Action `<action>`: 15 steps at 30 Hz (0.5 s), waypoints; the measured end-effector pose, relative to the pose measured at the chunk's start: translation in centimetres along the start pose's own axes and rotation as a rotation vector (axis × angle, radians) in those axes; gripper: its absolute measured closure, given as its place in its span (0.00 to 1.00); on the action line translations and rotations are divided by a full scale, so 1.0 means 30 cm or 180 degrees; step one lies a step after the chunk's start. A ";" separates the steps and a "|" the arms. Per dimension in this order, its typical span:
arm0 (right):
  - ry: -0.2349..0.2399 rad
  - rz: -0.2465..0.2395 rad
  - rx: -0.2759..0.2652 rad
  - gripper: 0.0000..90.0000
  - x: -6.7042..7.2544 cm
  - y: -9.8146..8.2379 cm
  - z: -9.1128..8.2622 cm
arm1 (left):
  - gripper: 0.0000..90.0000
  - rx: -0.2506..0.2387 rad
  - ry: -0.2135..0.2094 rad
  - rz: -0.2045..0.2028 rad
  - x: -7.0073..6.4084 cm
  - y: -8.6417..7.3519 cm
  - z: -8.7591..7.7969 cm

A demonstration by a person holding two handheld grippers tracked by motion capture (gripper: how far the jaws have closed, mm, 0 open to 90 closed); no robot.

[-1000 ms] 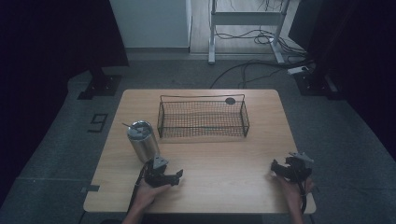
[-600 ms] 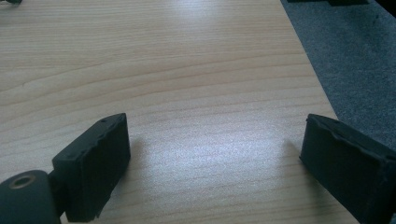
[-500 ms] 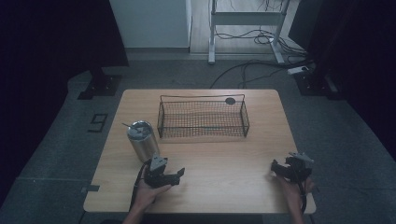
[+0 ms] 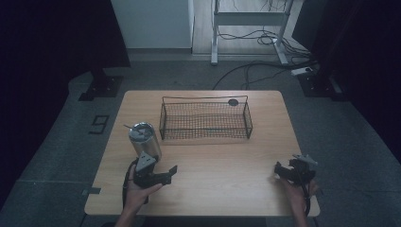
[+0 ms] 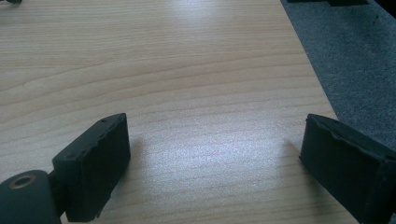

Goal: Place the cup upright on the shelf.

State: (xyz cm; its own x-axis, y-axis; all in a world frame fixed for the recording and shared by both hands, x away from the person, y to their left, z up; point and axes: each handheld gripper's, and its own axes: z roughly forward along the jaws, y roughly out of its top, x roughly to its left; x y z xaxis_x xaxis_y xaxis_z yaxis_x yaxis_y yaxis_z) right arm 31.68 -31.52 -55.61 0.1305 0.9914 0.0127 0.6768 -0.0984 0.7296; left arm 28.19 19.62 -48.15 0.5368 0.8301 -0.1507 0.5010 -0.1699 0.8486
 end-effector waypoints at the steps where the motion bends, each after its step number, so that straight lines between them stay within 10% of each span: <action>1: 0.0000 -0.0001 0.0000 0.09 0.000 0.000 0.000 | 0.12 -0.0024 -0.0002 -0.0003 0.004 0.005 -0.012; 15: -0.0001 -0.0003 -0.0002 0.09 0.001 0.000 0.000 | 0.09 -0.0227 0.0083 -0.0116 0.069 0.030 -0.103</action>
State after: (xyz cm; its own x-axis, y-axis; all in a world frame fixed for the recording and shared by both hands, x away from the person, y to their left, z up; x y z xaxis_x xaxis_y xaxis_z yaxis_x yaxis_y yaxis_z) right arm 31.68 -31.51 -55.60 0.1299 0.9915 0.0118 0.6765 -0.0973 0.7300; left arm 27.66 22.83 -46.14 0.5007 0.8488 -0.1696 0.4697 -0.1019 0.8769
